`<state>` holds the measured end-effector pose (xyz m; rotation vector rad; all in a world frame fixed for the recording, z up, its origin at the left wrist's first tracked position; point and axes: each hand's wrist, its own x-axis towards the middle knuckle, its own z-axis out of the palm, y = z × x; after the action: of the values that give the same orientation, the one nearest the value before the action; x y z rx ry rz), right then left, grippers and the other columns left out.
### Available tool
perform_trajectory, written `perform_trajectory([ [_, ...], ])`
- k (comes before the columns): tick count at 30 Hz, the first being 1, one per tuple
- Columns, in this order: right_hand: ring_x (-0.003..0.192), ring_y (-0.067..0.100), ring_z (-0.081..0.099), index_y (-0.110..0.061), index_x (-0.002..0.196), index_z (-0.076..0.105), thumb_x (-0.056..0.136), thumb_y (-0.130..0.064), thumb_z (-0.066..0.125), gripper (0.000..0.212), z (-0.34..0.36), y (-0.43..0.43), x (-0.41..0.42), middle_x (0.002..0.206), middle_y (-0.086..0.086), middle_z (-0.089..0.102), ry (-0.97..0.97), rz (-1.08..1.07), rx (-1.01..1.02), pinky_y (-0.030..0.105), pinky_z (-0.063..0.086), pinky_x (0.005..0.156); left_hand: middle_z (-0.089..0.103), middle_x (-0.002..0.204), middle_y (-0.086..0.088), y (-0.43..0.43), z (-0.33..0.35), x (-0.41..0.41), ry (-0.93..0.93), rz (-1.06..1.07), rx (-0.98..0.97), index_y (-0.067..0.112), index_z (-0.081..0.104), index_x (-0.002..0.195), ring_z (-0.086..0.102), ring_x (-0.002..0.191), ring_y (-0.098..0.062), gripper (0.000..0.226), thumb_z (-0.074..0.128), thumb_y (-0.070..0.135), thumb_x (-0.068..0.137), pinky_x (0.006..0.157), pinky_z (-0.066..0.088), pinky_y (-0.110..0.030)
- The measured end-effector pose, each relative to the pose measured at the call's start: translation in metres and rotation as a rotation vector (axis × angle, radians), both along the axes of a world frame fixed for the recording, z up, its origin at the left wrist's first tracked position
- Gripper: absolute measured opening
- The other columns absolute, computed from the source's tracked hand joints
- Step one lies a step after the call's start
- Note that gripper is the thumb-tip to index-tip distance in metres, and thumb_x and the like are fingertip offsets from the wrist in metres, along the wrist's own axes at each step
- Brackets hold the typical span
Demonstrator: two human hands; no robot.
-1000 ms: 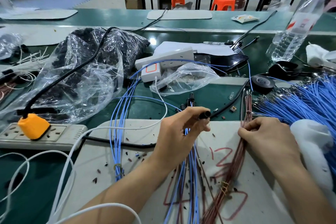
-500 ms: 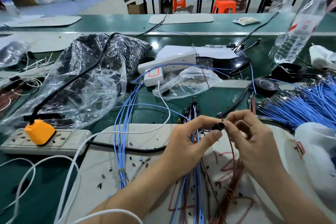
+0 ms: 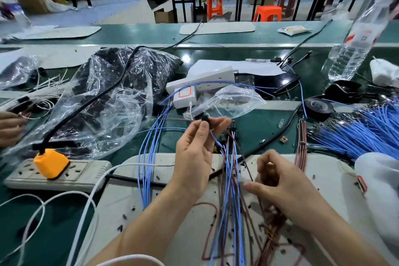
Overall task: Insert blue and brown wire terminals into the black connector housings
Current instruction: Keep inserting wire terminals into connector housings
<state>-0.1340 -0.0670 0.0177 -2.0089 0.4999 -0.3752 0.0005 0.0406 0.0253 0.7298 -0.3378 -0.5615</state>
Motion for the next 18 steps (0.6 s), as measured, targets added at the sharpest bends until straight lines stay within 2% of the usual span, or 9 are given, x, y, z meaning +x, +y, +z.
perform_trajectory([
  [3, 0.048, 0.003, 0.047, -0.019, 0.077, 0.058, 0.069, -0.033, 0.081, 0.029, 0.002, 0.0, -0.001, 0.056, -0.008, 0.058, 0.064, 0.064, 0.001, 0.017, 0.042, 0.049, 0.068, 0.1, -0.019, 0.001, 0.003, 0.006, 0.092, 0.092, -0.063, 0.0, 0.057, 0.09, 0.069, 0.099, -0.026, 0.016, 0.05, 0.013, 0.083, 0.088, 0.053, -0.023],
  [6, 0.047, 0.0, 0.053, -0.024, 0.077, 0.064, 0.076, -0.022, 0.079, 0.016, -0.002, 0.002, 0.0, 0.061, -0.012, 0.066, 0.073, 0.043, -0.139, 0.012, 0.042, 0.05, 0.068, 0.107, -0.016, 0.001, 0.002, 0.006, 0.087, 0.129, -0.061, 0.005, 0.056, 0.09, 0.067, 0.103, -0.027, 0.015, 0.049, 0.017, 0.083, 0.096, 0.05, -0.026],
  [9, 0.042, 0.005, 0.055, -0.019, 0.075, 0.064, 0.082, -0.011, 0.072, 0.014, -0.002, 0.001, 0.0, 0.056, -0.006, 0.066, 0.019, 0.004, -0.046, 0.013, 0.044, 0.044, 0.069, 0.11, -0.011, 0.0, -0.001, 0.003, -0.02, 0.099, -0.033, 0.005, 0.055, 0.09, 0.067, 0.103, -0.027, 0.015, 0.048, 0.017, 0.085, 0.091, 0.052, -0.025],
  [11, 0.043, 0.007, 0.053, -0.012, 0.078, 0.061, 0.086, -0.007, 0.065, 0.011, -0.001, -0.002, -0.001, 0.054, -0.003, 0.061, -0.066, -0.059, 0.103, 0.016, 0.044, 0.042, 0.068, 0.11, -0.009, 0.001, -0.005, 0.0, -0.203, 0.096, 0.063, 0.005, 0.054, 0.094, 0.069, 0.098, -0.026, 0.016, 0.046, 0.018, 0.089, 0.088, 0.051, -0.026],
  [14, 0.049, 0.013, 0.055, -0.003, 0.086, 0.055, 0.085, -0.012, 0.06, 0.01, 0.005, -0.005, -0.002, 0.06, 0.002, 0.059, -0.348, -0.189, 0.41, 0.019, 0.046, 0.045, 0.068, 0.109, -0.006, 0.002, -0.011, -0.008, -0.648, 0.131, 0.334, 0.011, 0.055, 0.103, 0.069, 0.09, -0.021, 0.01, 0.047, 0.01, 0.096, 0.087, 0.052, -0.029],
  [16, 0.056, 0.02, 0.059, -0.009, 0.085, 0.056, 0.079, -0.024, 0.06, 0.016, 0.013, -0.003, -0.004, 0.069, 0.007, 0.062, -0.529, -0.22, 0.485, 0.026, 0.052, 0.049, 0.069, 0.108, -0.003, 0.002, -0.013, -0.015, -0.874, 0.07, 0.463, 0.014, 0.057, 0.105, 0.066, 0.096, -0.014, 0.017, 0.047, 0.005, 0.094, 0.09, 0.05, -0.028],
  [18, 0.058, 0.023, 0.06, -0.021, 0.08, 0.058, 0.075, -0.032, 0.063, 0.013, 0.021, 0.001, -0.006, 0.074, 0.01, 0.063, -0.645, -0.212, 0.489, 0.029, 0.053, 0.051, 0.068, 0.114, -0.001, 0.002, -0.015, -0.019, -1.048, -0.005, 0.567, 0.011, 0.058, 0.109, 0.062, 0.106, -0.01, 0.019, 0.048, 0.004, 0.094, 0.093, 0.048, -0.025],
])
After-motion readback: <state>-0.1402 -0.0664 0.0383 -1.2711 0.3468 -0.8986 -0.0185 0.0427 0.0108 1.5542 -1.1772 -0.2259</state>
